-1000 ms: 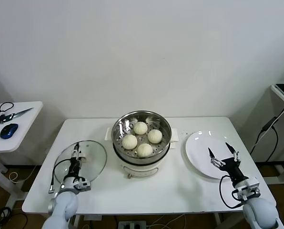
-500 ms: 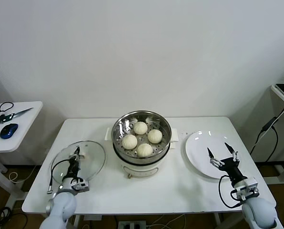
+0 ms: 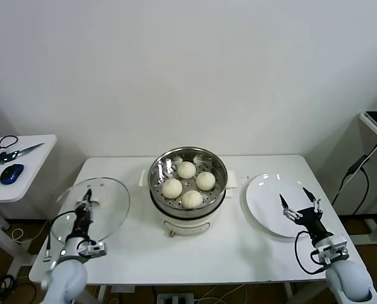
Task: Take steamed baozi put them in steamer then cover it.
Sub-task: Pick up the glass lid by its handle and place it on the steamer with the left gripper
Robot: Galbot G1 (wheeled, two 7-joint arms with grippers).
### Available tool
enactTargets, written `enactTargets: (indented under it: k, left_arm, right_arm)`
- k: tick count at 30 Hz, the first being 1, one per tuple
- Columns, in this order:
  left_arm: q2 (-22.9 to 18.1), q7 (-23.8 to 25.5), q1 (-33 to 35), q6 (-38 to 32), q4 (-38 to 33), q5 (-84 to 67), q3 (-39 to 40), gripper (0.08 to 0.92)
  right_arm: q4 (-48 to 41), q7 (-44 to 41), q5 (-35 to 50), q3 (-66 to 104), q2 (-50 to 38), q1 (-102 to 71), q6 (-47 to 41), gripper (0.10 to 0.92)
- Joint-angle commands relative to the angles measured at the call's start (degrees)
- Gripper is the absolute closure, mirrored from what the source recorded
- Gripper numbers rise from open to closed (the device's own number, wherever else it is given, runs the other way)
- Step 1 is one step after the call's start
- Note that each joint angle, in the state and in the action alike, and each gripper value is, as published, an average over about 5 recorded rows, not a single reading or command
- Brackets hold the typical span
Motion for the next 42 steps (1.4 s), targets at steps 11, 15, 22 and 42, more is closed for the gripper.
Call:
enactTargets:
  k: [11, 15, 22, 42]
  left_arm:
    - [17.8, 9.9, -0.3, 28.0, -33.1, -3.6, 14.8, 0.850]
    - [20.9, 15.3, -11.4, 33.9, -33.6, -3.6, 27.5, 0.850]
    - [14.0, 26.4, -29.0, 36.2, -27.9, 3.6, 42.8, 0.850]
    - [-13.3, 27.3, -28.3, 36.2, -5.7, 14.8, 44.6, 0.850]
  right_arm:
    - [-2.0, -0.6, -0.3, -0.8, -2.2, 1.7, 0.1, 0.203]
    - [-2.3, -0.7, -0.6, -1.4, -2.1, 2.5, -0.1, 0.203]
    - [-2.6, -0.6, -1.2, -1.1, -2.0, 3.0, -0.3, 0.203]
    - [-3.7, -0.6, -3.4, 1.3, -1.2, 2.0, 0.2, 0.203]
